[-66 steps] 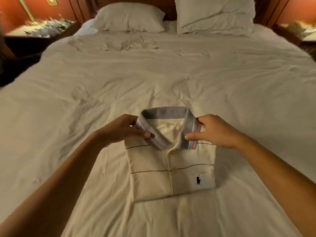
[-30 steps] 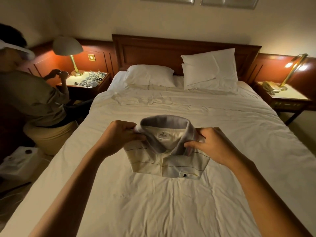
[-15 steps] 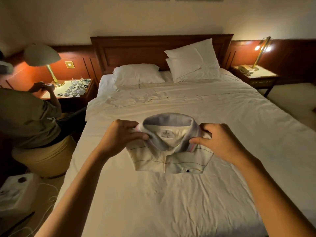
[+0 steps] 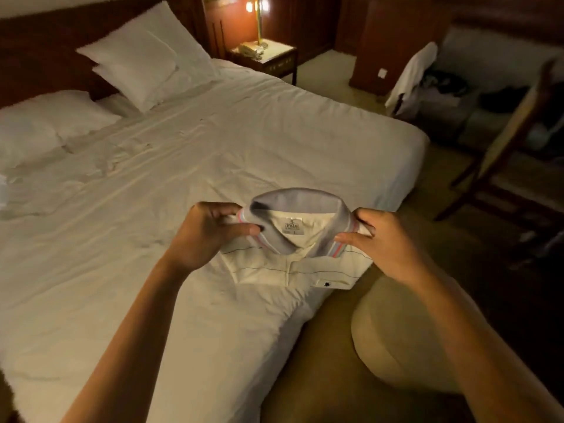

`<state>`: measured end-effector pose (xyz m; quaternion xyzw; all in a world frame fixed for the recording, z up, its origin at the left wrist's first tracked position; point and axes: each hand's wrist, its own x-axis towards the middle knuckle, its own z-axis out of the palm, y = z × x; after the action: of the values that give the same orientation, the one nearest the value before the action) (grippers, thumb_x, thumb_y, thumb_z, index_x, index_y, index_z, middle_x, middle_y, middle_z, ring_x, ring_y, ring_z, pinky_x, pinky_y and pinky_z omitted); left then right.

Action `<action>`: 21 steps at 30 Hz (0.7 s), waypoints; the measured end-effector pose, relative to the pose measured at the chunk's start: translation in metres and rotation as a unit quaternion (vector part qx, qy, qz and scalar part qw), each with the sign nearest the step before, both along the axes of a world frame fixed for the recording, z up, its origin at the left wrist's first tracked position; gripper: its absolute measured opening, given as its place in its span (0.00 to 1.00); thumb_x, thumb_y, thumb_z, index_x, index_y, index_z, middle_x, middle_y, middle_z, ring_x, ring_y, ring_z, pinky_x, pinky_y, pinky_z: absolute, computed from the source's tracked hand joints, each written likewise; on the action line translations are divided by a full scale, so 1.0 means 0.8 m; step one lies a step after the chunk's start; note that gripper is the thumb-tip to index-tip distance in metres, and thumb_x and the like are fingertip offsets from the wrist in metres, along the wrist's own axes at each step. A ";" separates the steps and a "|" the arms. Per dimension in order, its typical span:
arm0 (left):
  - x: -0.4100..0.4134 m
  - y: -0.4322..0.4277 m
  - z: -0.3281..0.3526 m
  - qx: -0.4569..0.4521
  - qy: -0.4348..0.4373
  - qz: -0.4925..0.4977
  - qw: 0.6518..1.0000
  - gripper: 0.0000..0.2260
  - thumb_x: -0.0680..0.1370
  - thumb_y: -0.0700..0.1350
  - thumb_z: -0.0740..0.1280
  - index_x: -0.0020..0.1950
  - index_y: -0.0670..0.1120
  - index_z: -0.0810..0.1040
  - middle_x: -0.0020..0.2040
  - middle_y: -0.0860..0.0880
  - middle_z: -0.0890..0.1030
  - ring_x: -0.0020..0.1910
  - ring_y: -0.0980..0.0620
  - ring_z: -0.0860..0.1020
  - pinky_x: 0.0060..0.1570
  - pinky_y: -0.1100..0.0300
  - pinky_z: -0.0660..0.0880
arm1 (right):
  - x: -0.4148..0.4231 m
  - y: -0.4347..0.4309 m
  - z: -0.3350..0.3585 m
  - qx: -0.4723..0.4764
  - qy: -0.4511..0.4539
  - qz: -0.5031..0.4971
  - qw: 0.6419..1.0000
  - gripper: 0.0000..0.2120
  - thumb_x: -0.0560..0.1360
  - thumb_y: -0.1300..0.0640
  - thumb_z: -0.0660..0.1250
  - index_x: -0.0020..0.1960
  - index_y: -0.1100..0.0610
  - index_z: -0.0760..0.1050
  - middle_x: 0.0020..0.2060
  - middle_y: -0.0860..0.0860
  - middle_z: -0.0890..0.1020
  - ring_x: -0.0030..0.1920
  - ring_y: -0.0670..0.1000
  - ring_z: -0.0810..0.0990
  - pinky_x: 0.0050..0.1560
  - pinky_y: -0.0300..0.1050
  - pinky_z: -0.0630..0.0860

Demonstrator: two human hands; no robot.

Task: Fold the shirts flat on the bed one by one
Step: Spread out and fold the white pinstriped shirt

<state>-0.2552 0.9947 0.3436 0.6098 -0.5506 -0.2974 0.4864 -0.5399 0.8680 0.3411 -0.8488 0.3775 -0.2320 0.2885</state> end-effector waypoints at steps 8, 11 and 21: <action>-0.199 -0.099 -0.020 0.017 0.022 -0.249 0.968 0.11 0.70 0.40 0.77 0.47 0.34 0.84 0.45 0.34 0.84 0.47 0.45 0.79 0.52 0.37 0.74 | -0.222 0.091 -0.018 -0.009 0.066 -0.241 0.968 0.13 0.73 0.46 0.71 0.45 0.56 0.78 0.38 0.46 0.83 0.37 0.43 0.82 0.36 0.47 0.82; -0.266 -0.116 -0.028 0.020 -0.001 -0.321 0.947 0.13 0.68 0.48 0.77 0.46 0.40 0.86 0.43 0.38 0.84 0.42 0.38 0.80 0.45 0.41 0.74 | -0.277 0.139 -0.021 0.005 0.064 -0.315 0.947 0.10 0.73 0.50 0.72 0.50 0.55 0.80 0.38 0.43 0.82 0.37 0.41 0.82 0.35 0.39 0.81; -0.544 -0.071 -0.021 -0.007 -0.039 -0.615 0.787 0.08 0.71 0.50 0.73 0.49 0.52 0.84 0.42 0.55 0.86 0.42 0.55 0.84 0.41 0.64 0.79 | -0.422 0.395 -0.008 0.035 0.020 -0.616 0.787 0.07 0.72 0.51 0.75 0.45 0.48 0.78 0.34 0.41 0.80 0.36 0.40 0.79 0.31 0.33 0.71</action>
<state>-0.6906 0.9377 0.3268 0.1494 -0.8297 -0.5057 0.1829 -0.8776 1.1837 0.3345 -0.4295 0.8338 -0.3300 0.1066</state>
